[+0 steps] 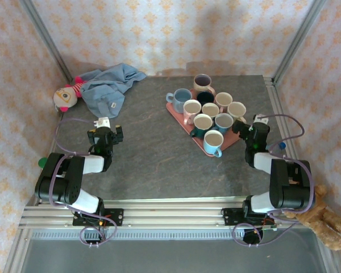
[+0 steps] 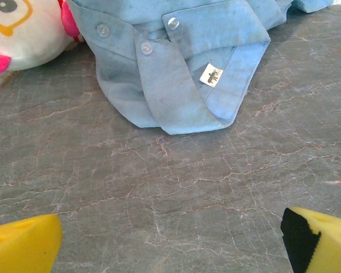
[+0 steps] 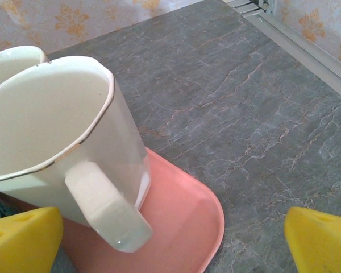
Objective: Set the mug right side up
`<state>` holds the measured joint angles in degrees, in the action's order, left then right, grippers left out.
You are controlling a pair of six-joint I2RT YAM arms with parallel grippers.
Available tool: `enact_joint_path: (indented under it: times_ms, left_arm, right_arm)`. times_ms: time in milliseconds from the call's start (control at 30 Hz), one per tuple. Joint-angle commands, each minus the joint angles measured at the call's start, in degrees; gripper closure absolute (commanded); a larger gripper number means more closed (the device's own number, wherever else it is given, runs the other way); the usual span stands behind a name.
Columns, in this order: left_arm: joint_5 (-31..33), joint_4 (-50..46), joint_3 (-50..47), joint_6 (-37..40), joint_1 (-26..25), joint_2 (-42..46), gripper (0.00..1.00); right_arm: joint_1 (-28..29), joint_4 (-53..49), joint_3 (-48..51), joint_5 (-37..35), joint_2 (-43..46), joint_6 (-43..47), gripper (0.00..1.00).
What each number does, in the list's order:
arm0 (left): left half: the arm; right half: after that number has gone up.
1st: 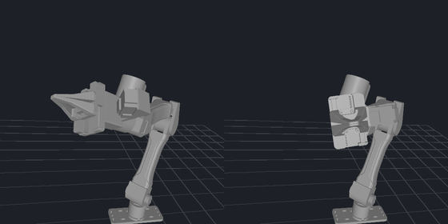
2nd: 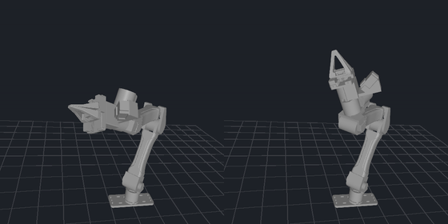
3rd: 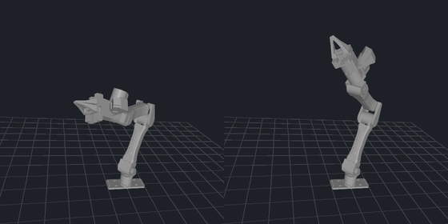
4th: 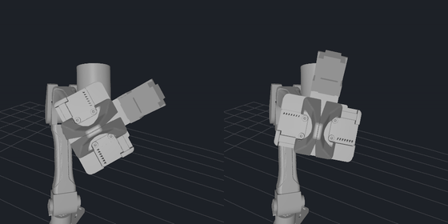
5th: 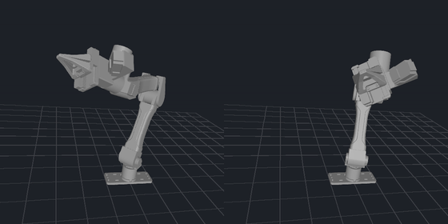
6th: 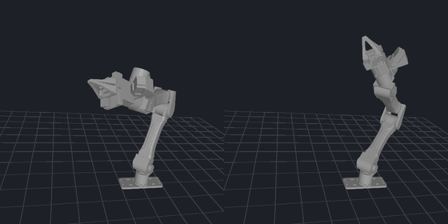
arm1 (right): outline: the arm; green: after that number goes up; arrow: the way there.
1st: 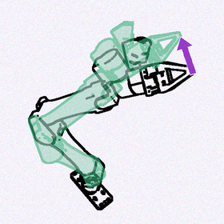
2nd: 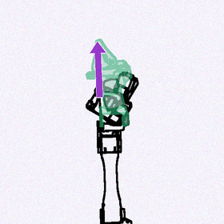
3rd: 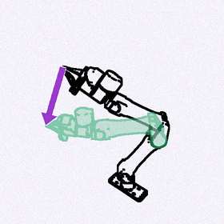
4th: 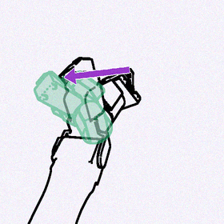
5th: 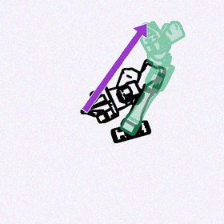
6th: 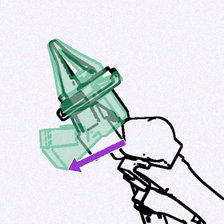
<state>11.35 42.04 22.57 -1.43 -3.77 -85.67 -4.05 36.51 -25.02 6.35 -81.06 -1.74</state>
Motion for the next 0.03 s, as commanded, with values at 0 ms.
enact_joint_path:
  times_ms: [0]
  left_arm:
    - [0.95, 1.49, 1.26, 0.84, -0.04, -0.03, 0.00]
  right_arm:
    - [0.69, 4.99, 1.80, -2.10, -0.52, 1.06, 0.01]
